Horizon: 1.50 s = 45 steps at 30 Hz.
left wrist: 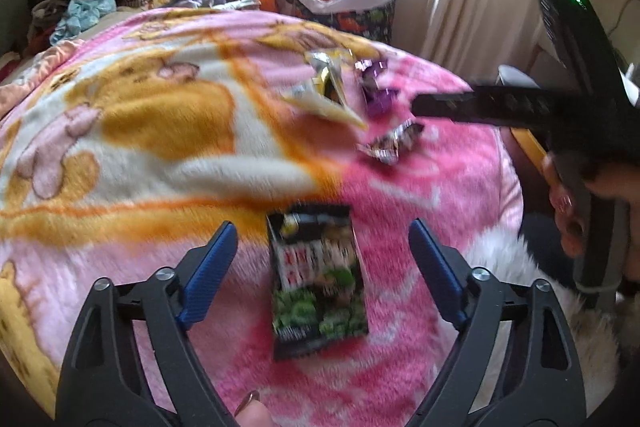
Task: Collect trash
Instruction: 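Move both open tools back over the wrappers on the blanket, then grasp the green snack packet with the left tool while the right tool grasps a candy wrapper, then carry the green snack packet and candy wrapper over the yellow bin with both tools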
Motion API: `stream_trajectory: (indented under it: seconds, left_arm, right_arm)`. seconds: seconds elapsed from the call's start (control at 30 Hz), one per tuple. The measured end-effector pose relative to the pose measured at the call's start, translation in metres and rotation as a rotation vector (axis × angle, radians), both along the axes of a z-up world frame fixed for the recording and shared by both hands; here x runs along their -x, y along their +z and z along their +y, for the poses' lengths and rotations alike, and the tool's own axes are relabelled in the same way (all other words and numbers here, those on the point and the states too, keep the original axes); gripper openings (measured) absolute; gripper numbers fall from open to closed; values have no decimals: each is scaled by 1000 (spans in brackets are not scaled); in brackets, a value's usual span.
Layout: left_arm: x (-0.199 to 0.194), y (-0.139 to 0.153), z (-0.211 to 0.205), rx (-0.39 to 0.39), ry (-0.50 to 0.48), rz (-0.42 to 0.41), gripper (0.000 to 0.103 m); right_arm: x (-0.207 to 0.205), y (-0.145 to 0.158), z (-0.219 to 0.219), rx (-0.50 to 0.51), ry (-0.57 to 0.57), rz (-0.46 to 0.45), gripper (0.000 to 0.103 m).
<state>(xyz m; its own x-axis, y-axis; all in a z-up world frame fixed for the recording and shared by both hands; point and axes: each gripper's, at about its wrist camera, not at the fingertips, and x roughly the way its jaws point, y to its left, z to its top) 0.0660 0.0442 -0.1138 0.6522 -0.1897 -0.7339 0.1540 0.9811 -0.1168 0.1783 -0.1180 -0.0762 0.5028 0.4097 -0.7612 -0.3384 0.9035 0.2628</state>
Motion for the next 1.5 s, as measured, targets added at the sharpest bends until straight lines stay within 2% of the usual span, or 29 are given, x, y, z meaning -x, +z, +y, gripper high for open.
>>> stream_trajectory:
  seconds: [0.2,0.3,0.33,0.4,0.53,0.57,0.73,1.23,1.5]
  left_arm:
    - [3,-8,-1,-21,2,35,67]
    - [2,-12,-2,-31,6,53,61]
    - [2,-13,-2,-33,7,57,60]
    - [2,-15,-2,-34,8,65,57]
    - [1,-15,-1,-30,14,69,44]
    - [1,-14,0,-28,16,68,41]
    - [0,-11,3,2,12,70,32]
    - [-10,24,-26,20,-32,-5,32]
    - [-17,40,-51,19,-75,-43,32]
  right_arm:
    - [-13,-20,9,-6,-2,92,55]
    - [-18,-31,10,-24,-1,137,43]
    - [-19,-32,9,-34,-2,143,42]
    - [-18,-32,8,-43,-1,141,39]
    - [-14,-27,4,-60,-3,116,37]
    - [-13,-25,2,-68,-6,110,29]
    - [-3,-11,-13,-76,-24,43,28]
    - [21,25,-67,-102,-95,-83,28]
    - [27,37,-98,-129,-142,-115,28]
